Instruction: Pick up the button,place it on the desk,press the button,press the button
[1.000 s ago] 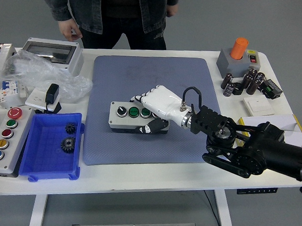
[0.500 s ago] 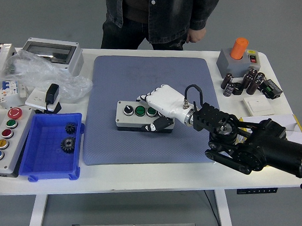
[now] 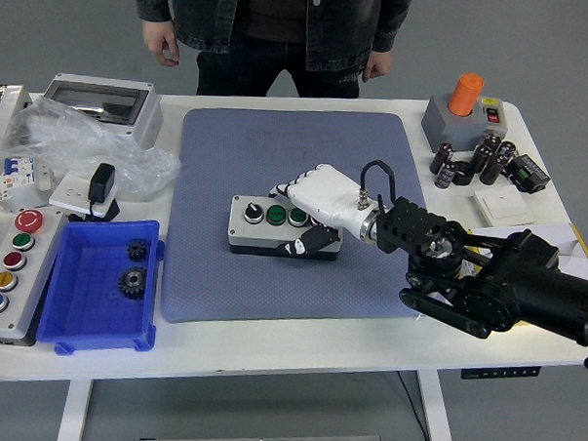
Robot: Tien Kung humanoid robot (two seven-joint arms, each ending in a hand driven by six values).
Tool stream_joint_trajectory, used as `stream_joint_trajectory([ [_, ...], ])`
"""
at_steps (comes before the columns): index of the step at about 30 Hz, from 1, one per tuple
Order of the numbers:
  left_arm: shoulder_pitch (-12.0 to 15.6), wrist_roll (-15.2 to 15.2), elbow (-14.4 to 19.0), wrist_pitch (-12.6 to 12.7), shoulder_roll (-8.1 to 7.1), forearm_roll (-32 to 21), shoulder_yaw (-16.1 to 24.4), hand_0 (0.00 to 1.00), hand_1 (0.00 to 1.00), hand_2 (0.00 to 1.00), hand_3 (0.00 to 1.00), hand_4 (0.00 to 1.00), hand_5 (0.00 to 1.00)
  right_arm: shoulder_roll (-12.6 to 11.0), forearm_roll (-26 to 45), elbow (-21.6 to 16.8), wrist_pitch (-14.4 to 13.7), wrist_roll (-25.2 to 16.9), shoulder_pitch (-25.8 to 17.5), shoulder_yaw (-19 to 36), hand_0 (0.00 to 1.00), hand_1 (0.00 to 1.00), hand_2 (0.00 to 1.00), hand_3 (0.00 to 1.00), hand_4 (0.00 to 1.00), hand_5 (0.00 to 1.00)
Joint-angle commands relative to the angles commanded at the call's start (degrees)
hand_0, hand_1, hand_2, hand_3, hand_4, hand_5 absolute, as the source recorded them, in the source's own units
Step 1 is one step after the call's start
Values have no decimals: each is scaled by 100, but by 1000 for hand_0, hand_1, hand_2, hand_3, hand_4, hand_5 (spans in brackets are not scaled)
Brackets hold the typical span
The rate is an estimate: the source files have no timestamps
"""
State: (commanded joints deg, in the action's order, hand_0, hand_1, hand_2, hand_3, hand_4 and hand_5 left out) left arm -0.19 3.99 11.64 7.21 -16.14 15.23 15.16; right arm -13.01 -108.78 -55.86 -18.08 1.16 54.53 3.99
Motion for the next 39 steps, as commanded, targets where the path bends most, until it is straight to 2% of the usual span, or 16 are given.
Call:
stream_joint_trajectory([
  [2, 3, 0, 0, 0, 0, 3, 5, 610, 621, 595, 615, 582, 385, -4, -2, -11, 30, 1, -1, 21, 506, 634, 665, 646, 643, 97],
  [3, 4, 0, 0, -1, -1, 5, 7, 609, 622, 595, 615, 581, 385, -6, -5, -15, 43, 2, -2, 28, 527, 639, 683, 691, 705, 168],
  [8, 9, 1, -1, -2, 1, 5, 7, 609, 622, 595, 615, 581, 385, -2, -27, -21, 101, 15, -8, 38, 527, 639, 683, 691, 705, 168],
  [9, 9, 1, -1, -2, 1, 4, 7, 609, 621, 595, 614, 579, 385, 1, -37, -22, 106, 19, -9, 32, 542, 645, 707, 786, 933, 343],
  [14, 8, 0, -1, -5, 0, 11, 12, 609, 621, 595, 614, 579, 385, 4, -71, -46, 127, 38, -16, -10, 542, 645, 707, 786, 933, 343],
  [15, 9, -1, -1, -6, -1, 12, 12, 609, 621, 595, 614, 579, 386, 4, -72, -51, 131, 42, -17, -10, 552, 650, 739, 829, 998, 417],
  [27, 11, -9, -2, -17, 2, 3, 4, 609, 619, 591, 609, 575, 385, -13, 45, -53, 206, 63, -15, 70, 560, 659, 756, 844, 998, 433],
  [38, 21, -23, -5, -18, 8, -41, -37, 608, 618, 589, 608, 571, 387, -67, 169, -127, 405, 93, -23, 211, 561, 659, 760, 849, 998, 446],
  [39, 22, -23, -6, -18, 10, -47, -44, 607, 619, 588, 607, 565, 385, -86, 180, -166, 431, 104, -25, 238, 567, 661, 798, 878, 998, 474],
])
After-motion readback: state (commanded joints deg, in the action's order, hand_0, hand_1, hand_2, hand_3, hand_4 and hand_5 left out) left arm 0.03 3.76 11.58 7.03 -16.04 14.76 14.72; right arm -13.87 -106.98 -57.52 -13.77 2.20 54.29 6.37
